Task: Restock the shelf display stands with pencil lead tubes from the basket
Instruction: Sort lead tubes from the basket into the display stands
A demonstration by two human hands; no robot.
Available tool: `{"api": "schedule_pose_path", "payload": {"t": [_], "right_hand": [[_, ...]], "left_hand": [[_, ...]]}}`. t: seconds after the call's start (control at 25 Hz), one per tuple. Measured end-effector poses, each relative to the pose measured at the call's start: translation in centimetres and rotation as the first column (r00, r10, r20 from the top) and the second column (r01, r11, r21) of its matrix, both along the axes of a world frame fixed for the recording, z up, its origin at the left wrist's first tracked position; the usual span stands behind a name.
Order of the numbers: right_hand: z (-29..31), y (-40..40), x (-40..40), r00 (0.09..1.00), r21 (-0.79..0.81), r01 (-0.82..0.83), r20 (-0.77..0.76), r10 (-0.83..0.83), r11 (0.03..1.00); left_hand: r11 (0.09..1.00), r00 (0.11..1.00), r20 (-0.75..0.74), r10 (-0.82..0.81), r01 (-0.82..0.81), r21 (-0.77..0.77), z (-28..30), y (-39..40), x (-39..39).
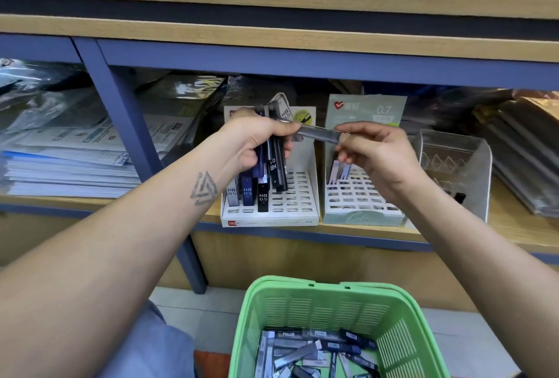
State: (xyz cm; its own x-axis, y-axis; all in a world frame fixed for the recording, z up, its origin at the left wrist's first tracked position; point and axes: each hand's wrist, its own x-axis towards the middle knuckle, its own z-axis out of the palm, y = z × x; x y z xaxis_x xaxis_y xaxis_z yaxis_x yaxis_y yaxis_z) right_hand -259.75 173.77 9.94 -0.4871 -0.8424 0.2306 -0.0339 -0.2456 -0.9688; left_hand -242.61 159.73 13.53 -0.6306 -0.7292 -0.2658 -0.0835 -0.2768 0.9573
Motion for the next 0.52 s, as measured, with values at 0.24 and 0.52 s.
{"api": "schedule_pose_path", "payload": {"t": [0.24,0.52], "right_hand": [[0.7,1.7,-4.4,0.996,-0.054,0.078,0.046,-0.076,0.995],[-1.5,1.3,-6.9,0.989,-0.003,0.078,0.128,-0.077,0.997]], "left_hand": [[0.986,0.979,0.115,-0.168,0.167,0.017,0.3,2.0,-2.4],[0.948,0.913,0.257,-0.316,0.293,0.123,-0.4,3.1,-4.5]]}}
